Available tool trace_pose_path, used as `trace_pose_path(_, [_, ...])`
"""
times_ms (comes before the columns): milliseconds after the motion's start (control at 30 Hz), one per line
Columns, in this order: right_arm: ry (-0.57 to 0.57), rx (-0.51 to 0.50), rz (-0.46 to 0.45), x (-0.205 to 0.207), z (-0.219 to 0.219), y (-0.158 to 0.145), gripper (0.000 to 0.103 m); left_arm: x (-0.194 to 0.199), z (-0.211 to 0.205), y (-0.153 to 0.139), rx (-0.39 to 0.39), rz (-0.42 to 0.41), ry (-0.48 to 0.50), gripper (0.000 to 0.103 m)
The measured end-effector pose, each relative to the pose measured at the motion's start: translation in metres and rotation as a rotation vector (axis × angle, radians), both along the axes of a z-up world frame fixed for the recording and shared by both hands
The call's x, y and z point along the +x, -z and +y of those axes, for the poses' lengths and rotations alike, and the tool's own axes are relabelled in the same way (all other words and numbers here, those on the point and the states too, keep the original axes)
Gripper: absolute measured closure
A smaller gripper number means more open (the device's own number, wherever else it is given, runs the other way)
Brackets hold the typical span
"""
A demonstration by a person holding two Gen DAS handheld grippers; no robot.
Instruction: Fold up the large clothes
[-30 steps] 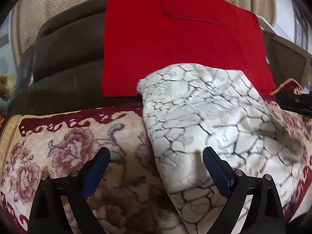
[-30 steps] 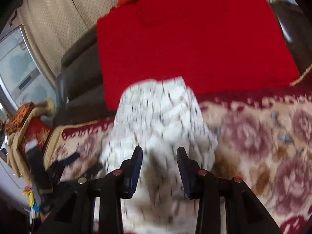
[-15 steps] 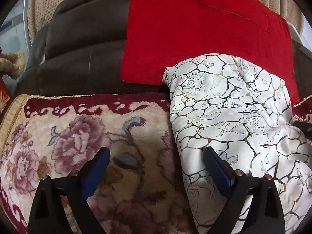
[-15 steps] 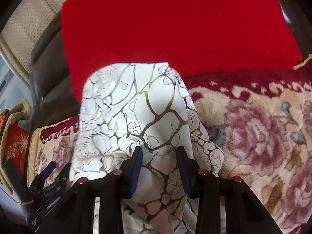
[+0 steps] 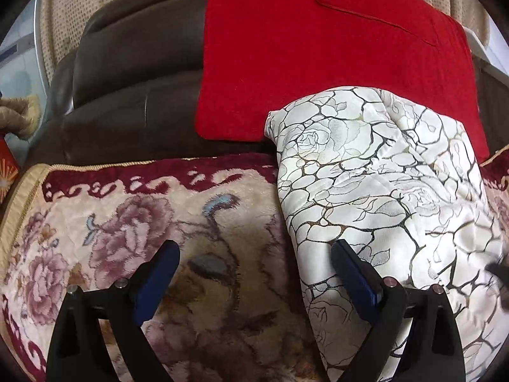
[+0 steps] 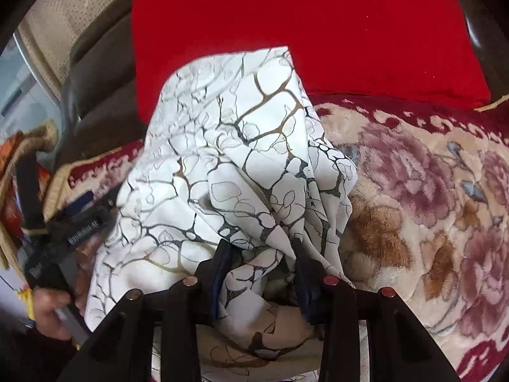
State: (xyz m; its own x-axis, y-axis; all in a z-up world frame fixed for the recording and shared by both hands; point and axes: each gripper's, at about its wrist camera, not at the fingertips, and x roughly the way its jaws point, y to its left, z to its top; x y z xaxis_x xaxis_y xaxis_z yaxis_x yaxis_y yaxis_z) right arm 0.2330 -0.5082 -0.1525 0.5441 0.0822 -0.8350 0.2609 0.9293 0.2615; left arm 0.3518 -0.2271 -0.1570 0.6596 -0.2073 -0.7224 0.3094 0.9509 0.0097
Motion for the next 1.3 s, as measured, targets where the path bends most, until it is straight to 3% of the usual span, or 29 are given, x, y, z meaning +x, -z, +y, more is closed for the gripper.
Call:
trace_pose_path(100, [-0.009,0.051,-0.041,-0.004,-0.011,-0.013,0.055,-0.001,0.001,-0.002,0.006,0.003,0.001,0.007])
trace_pose_path(233, [0.061,0.084,-0.194,-0.017,-0.033,-0.034,0.028,0.001,0.004,-0.005,-0.018,0.030,0.006,0.007])
trace_pose_path(300, [0.111,0.124,-0.226,-0.019,-0.050,-0.035,0.022,0.003,0.006,-0.006,-0.037,0.052,0.019,0.007])
trace_pose_path(567, [0.192,0.443,-0.133,0.001,-0.108,0.021,0.021,0.018,0.020,0.003,-0.245,0.215,0.117,0.007])
trace_pose_path(667, [0.119,0.544,-0.114,0.009,-0.106,0.041,0.020,0.023,0.020,0.009,-0.298,0.264,0.151,0.007])
trace_pose_path(900, [-0.065,0.521,-0.123,0.021,-0.081,0.040,0.018,0.022,0.019,0.016,-0.442,0.387,0.298,0.007])
trace_pose_path(1033, [-0.107,0.478,-0.112,0.025,-0.065,0.043,0.018,0.007,-0.004,0.025,-0.411,0.441,0.422,0.007])
trace_pose_path(1133, [-0.107,0.416,-0.117,0.030,-0.049,0.046,0.016,0.005,-0.007,0.026,-0.437,0.445,0.415,0.007])
trace_pose_path(1200, [-0.102,0.404,-0.133,0.030,-0.041,0.044,0.016,0.009,-0.003,0.028,-0.496,0.459,0.403,0.007])
trace_pose_path(1267, [-0.112,0.414,-0.150,0.029,-0.035,0.042,0.023,0.009,0.000,0.027,-0.534,0.451,0.389,0.008])
trace_pose_path(1300, [-0.117,0.444,-0.154,0.028,-0.034,0.046,0.039,0.008,-0.001,0.026,-0.532,0.443,0.389,0.009])
